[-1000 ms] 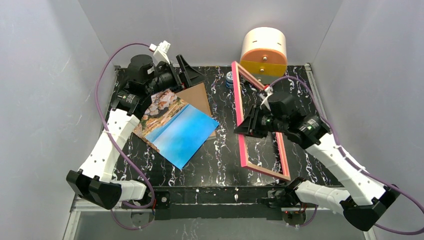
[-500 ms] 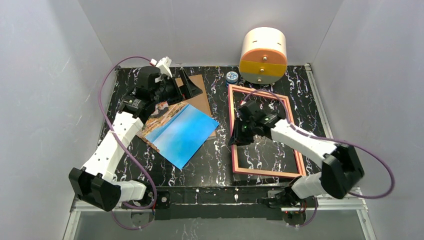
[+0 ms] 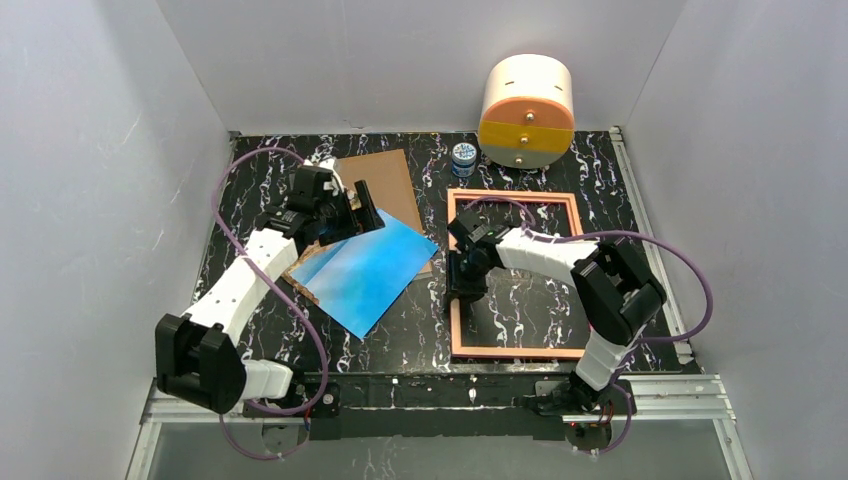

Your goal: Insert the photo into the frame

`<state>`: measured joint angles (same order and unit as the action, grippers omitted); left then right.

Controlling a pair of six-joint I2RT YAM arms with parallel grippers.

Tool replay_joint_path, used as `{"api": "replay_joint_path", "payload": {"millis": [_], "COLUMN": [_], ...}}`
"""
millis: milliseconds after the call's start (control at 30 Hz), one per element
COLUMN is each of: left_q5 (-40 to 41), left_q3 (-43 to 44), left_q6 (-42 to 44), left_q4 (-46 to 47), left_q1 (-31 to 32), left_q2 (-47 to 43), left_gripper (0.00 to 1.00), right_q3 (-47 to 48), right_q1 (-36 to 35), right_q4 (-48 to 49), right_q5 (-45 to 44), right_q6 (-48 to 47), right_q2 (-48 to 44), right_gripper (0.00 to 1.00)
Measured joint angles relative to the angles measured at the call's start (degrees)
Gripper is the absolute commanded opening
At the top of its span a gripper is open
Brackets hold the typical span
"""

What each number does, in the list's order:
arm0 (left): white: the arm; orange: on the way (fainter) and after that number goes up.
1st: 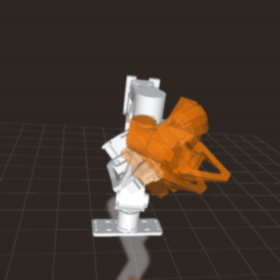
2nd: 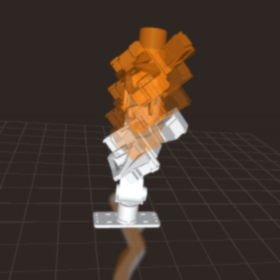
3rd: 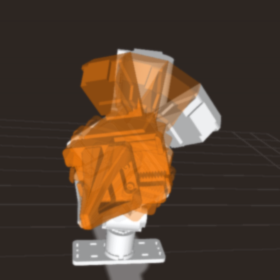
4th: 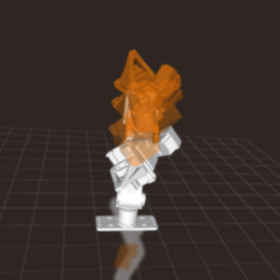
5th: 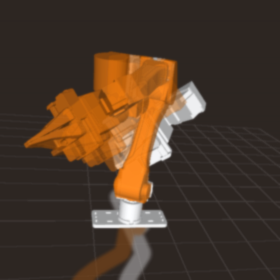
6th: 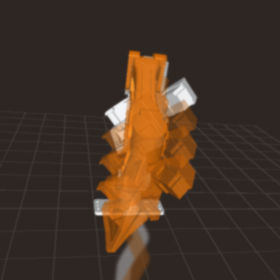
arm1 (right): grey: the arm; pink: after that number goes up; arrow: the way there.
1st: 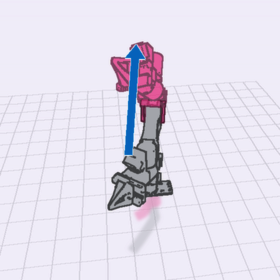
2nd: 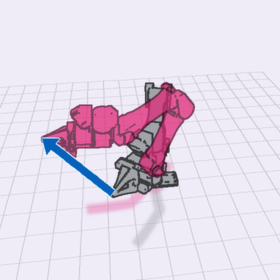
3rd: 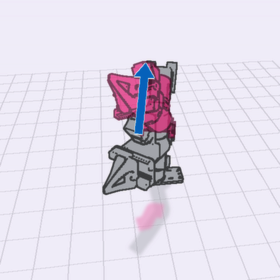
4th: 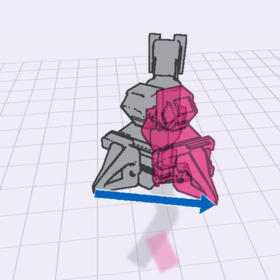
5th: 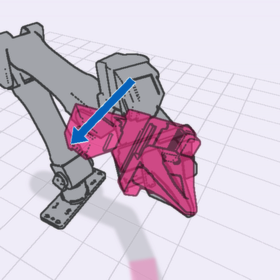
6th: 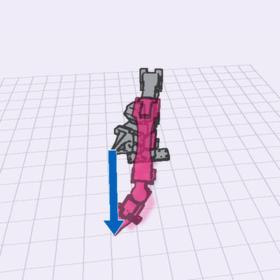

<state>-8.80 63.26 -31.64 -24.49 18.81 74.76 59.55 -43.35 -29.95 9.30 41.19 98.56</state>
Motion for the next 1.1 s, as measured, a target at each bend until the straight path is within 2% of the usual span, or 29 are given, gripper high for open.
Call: {"api": "replay_joint_path", "payload": {"millis": [100, 167, 467, 767, 900, 1100], "left_q5": [0.5, 0.7, 2.0, -0.2, -0.6, -0.7], "left_q3": [-2.2, -2.9, -4.8, -11.0, -13.0, -13.0], "left_q6": [0.7, 1.4, 3.5, 2.2, 1.5, 1.9], "left_q4": [-0.5, -0.9, -1.5, -0.2, 1.8, 3.2], "left_q1": [-1.0, -1.6, -4.6, -8.2, -10.9, -12.8], "left_q2": [1.0, 1.7, 2.9, 3.8, 5.2, 8.3], "left_gripper": [0.95, 0.95, 0.86, 0.78, 0.7, 0.68], "right_q3": [2.7, 4.6, 12.6, 30.1, 32.6, 33.7], "right_q1": [-0.3, -0.3, -0.5, -0.2, 1.5, 6.4], "right_q4": [-1.2, -2.5, -5.2, -1.9, -1.1, 0.5], "right_q5": [1.7, 1.5, -1.4, -4.8, -5.7, -5.4], "right_q6": [1.6, 2.3, 3.6, 1.3, -1.2, -6.3], "right_q2": [0.7, 0.7, 1.4, 17.2, 22.0, 23.7], "right_gripper": [0.68, 0.69, 0.62, 0.62, 0.64, 0.64]}}
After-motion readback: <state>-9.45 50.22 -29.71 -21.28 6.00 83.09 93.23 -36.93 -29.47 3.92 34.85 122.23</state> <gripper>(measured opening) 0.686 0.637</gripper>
